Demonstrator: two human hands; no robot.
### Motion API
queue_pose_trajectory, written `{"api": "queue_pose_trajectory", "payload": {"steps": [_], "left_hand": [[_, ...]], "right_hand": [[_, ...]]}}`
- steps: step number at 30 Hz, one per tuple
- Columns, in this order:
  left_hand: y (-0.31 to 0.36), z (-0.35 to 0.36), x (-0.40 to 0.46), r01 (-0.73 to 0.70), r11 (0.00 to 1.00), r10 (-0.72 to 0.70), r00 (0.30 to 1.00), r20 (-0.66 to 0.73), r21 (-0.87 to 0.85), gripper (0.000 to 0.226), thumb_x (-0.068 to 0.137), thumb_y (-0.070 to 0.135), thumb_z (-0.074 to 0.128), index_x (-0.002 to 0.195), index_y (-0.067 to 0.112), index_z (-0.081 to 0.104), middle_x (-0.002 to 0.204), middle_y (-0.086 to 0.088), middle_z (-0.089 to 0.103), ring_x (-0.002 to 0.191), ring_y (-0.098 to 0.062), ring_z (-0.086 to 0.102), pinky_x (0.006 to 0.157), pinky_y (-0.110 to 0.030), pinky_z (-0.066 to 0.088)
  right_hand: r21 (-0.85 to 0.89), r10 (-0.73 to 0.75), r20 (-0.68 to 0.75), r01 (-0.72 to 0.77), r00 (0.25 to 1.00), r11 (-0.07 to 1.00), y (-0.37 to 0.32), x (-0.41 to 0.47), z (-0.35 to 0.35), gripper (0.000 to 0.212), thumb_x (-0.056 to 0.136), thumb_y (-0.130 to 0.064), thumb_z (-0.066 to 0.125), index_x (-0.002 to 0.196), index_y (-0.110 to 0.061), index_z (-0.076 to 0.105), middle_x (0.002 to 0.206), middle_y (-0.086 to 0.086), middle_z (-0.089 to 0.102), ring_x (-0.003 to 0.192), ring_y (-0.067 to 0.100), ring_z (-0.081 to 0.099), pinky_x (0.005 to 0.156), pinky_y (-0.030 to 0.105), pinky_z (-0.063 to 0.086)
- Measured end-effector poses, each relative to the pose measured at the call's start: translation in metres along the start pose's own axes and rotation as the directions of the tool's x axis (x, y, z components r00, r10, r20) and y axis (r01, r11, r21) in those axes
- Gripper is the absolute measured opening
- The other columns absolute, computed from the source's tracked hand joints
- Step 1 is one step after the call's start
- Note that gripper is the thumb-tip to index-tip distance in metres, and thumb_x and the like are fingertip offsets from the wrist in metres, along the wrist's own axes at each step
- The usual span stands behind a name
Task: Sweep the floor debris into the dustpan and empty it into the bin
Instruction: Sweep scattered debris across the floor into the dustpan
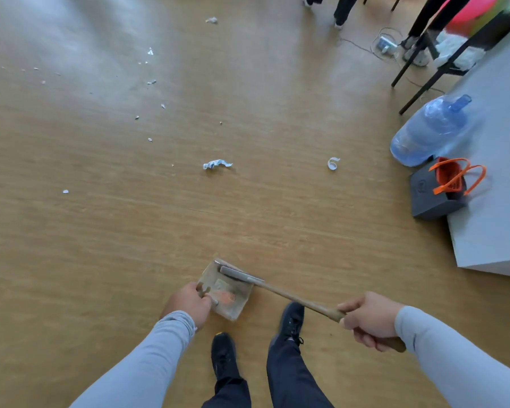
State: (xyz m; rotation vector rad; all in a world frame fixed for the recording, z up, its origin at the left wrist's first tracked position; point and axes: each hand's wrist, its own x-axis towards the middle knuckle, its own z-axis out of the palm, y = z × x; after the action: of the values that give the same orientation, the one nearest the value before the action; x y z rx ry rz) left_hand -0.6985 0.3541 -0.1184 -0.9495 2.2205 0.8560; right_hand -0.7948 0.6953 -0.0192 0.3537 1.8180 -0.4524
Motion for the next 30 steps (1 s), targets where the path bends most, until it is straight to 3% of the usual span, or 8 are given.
{"api": "queue_pose_trajectory", "payload": {"steps": [4, 11, 15, 18, 23, 27, 30], "left_hand": [[0.017, -0.029, -0.004, -0.062, 0.998, 0.062, 0.997, -0.036, -0.006, 0.024, 0.094, 0.028, 0.058, 0.116, 0.021, 0.065, 0.094, 0.0, 0.066, 0.081, -0.023, 0.057, 0.072, -0.028, 0.043], [0.069, -0.056, -0.011, -0.179, 0.984, 0.178, 0.982, -0.069, -0.001, 0.004, 0.09, 0.029, 0.061, 0.092, 0.03, 0.064, 0.083, 0.005, 0.068, 0.078, -0.021, 0.064, 0.07, -0.03, 0.049], [0.122, -0.069, -0.012, -0.243, 0.968, 0.248, 0.965, -0.08, 0.063, 0.017, 0.089, 0.031, 0.063, 0.077, 0.04, 0.055, 0.076, 0.012, 0.063, 0.074, -0.018, 0.062, 0.067, -0.028, 0.045], [0.168, -0.08, -0.012, -0.28, 0.958, 0.282, 0.959, -0.033, 0.069, 0.011, 0.086, 0.032, 0.067, 0.083, 0.041, 0.061, 0.078, 0.012, 0.067, 0.073, -0.015, 0.065, 0.065, -0.026, 0.048], [0.245, -0.083, -0.006, -0.337, 0.933, 0.342, 0.939, -0.021, 0.128, 0.012, 0.085, 0.028, 0.067, 0.094, 0.036, 0.066, 0.091, 0.013, 0.068, 0.082, -0.014, 0.065, 0.074, -0.027, 0.049], [0.301, -0.073, -0.002, -0.375, 0.925, 0.38, 0.92, -0.098, 0.066, 0.016, 0.089, 0.016, 0.065, 0.086, 0.032, 0.064, 0.081, 0.012, 0.063, 0.075, -0.015, 0.059, 0.068, -0.026, 0.042], [0.331, -0.066, 0.004, -0.373, 0.925, 0.379, 0.919, -0.106, 0.073, 0.016, 0.09, 0.019, 0.065, 0.085, 0.033, 0.06, 0.079, 0.014, 0.059, 0.074, -0.014, 0.057, 0.071, -0.026, 0.042]], "right_hand": [[0.083, -0.02, -0.035, 0.023, 0.999, 0.996, 0.021, -0.022, -0.009, 0.04, 0.095, -0.016, 0.057, 0.134, -0.023, 0.05, 0.061, 0.008, 0.061, 0.042, 0.016, 0.045, 0.042, 0.027, 0.041], [0.441, 0.023, -0.152, 0.047, 0.988, 0.896, 0.033, -0.022, -0.007, 0.027, 0.096, -0.02, 0.059, 0.122, -0.02, 0.054, 0.059, 0.008, 0.055, 0.043, 0.014, 0.045, 0.044, 0.025, 0.038], [0.574, 0.066, -0.227, 0.079, 0.972, 0.815, 0.04, -0.021, -0.035, 0.013, 0.096, -0.016, 0.059, 0.109, -0.014, 0.06, 0.061, 0.009, 0.052, 0.043, 0.015, 0.043, 0.044, 0.022, 0.033], [0.639, 0.078, -0.239, 0.096, 0.968, 0.763, 0.053, -0.02, -0.068, 0.011, 0.097, -0.015, 0.057, 0.098, -0.006, 0.063, 0.06, 0.011, 0.049, 0.044, 0.017, 0.039, 0.045, 0.022, 0.031], [0.716, 0.111, -0.24, 0.099, 0.964, 0.692, 0.08, -0.014, -0.128, 0.016, 0.097, -0.017, 0.058, 0.098, -0.003, 0.063, 0.056, 0.008, 0.048, 0.042, 0.015, 0.04, 0.043, 0.02, 0.031], [0.737, 0.12, -0.261, 0.117, 0.958, 0.666, 0.093, -0.009, -0.169, 0.019, 0.096, -0.017, 0.058, 0.08, -0.008, 0.054, 0.052, 0.009, 0.046, 0.042, 0.017, 0.037, 0.042, 0.018, 0.03], [0.75, 0.138, -0.27, 0.118, 0.953, 0.651, 0.094, -0.008, -0.198, 0.021, 0.097, -0.017, 0.058, 0.079, -0.008, 0.053, 0.054, 0.01, 0.046, 0.043, 0.017, 0.037, 0.041, 0.017, 0.029]]}}
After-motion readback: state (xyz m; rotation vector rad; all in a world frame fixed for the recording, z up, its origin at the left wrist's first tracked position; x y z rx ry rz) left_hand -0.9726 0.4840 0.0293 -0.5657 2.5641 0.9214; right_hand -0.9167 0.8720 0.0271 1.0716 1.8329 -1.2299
